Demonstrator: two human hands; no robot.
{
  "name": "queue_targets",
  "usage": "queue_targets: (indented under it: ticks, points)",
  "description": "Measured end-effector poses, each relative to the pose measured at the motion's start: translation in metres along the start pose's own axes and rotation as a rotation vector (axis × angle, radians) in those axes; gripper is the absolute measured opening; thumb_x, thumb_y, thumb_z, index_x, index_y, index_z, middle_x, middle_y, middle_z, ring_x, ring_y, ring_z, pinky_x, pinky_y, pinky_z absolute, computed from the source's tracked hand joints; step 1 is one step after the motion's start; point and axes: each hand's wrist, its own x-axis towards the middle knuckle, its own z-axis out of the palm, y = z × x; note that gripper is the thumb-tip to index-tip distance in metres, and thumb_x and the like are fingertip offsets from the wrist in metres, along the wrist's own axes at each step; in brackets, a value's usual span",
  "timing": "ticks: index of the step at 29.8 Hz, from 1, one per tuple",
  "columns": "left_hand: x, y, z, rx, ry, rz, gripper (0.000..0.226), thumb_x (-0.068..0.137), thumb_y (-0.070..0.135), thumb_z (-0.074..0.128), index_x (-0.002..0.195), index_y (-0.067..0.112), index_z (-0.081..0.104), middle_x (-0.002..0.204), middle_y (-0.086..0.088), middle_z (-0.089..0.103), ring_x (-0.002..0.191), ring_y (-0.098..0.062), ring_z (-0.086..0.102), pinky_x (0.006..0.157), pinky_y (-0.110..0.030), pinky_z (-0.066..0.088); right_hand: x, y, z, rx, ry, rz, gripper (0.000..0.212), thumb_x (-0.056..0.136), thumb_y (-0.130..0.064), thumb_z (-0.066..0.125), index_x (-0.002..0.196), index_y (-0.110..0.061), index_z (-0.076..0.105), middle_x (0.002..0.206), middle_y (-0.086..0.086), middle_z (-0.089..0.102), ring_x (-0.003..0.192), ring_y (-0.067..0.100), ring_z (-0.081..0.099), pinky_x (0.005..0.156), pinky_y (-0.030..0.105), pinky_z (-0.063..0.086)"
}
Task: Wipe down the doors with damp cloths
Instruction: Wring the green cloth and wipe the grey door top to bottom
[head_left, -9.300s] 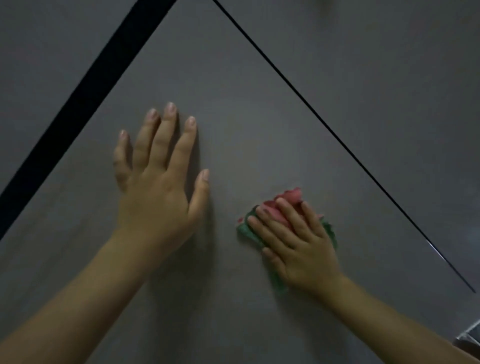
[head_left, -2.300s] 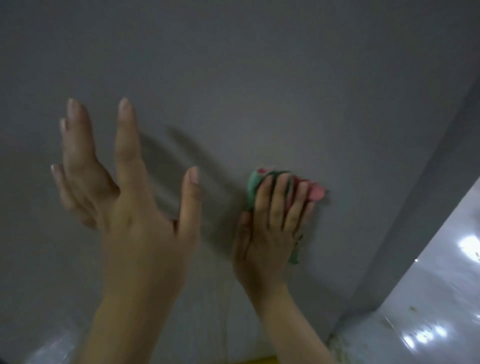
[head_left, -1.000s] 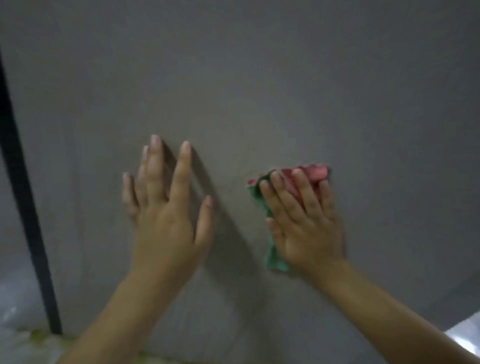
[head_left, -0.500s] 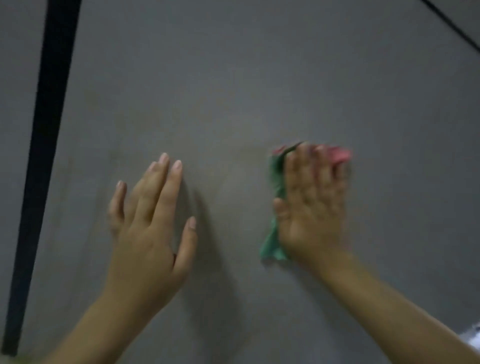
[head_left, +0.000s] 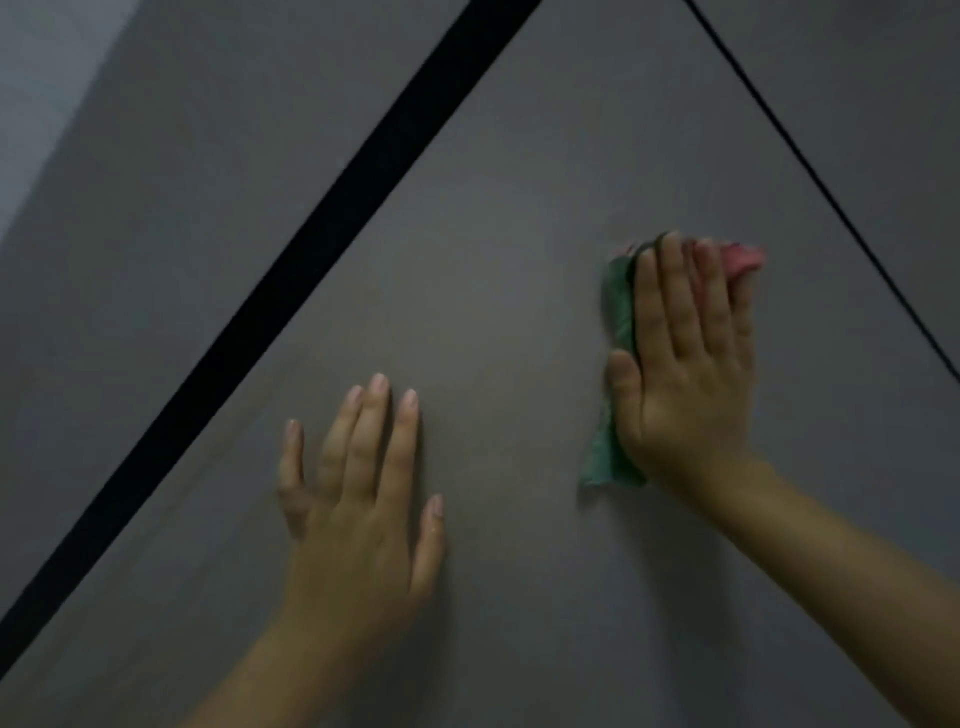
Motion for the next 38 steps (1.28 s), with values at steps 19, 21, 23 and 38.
queue_targets:
  ticks: [19, 21, 23, 38]
  points:
    - [0.017, -0.034, -0.004, -0.030, 0.104, -0.141, 0.068, 0.084, 0.036, 0.042, 0.145, 0.006, 0.033, 0.152, -0.020, 0.021, 0.139, -0.034, 0.024, 0.114, -0.056, 0.008, 0.100, -0.088, 0.018, 0.075, 0.037, -0.081, 0.057, 0.096, -0.033, 0.033, 0.146, -0.006, 0.031, 0.153, 0.013, 0.029, 0.142, 0.033, 0.022, 0.117, 0.048, 0.011]
    - [0.019, -0.041, -0.003, -0.041, 0.110, -0.200, 0.069, 0.086, 0.037, 0.041, 0.147, 0.006, 0.029, 0.154, -0.022, 0.018, 0.141, -0.035, 0.021, 0.116, -0.053, 0.004, 0.087, -0.113, 0.021, 0.114, -0.007, -0.206, 0.056, 0.096, -0.033, 0.034, 0.145, -0.007, 0.034, 0.152, 0.012, 0.031, 0.142, 0.034, 0.024, 0.117, 0.049, 0.013]
    - [0.019, -0.048, -0.004, -0.056, 0.102, -0.254, 0.070, 0.087, 0.038, 0.039, 0.148, 0.005, 0.024, 0.155, -0.022, 0.015, 0.142, -0.035, 0.018, 0.116, -0.050, 0.002, 0.060, -0.122, 0.018, 0.082, -0.106, -0.446, 0.054, 0.097, -0.034, 0.036, 0.145, -0.010, 0.035, 0.152, 0.008, 0.031, 0.142, 0.032, 0.024, 0.117, 0.047, 0.014]
    - [0.014, -0.090, -0.012, -0.069, 0.087, -0.350, 0.072, 0.089, 0.040, 0.033, 0.150, 0.006, 0.016, 0.157, -0.019, 0.013, 0.144, -0.034, 0.010, 0.115, -0.055, 0.008, 0.096, -0.135, 0.019, 0.032, -0.129, -0.498, 0.054, 0.097, -0.035, 0.035, 0.145, -0.012, 0.034, 0.152, 0.007, 0.031, 0.142, 0.030, 0.025, 0.117, 0.047, 0.017]
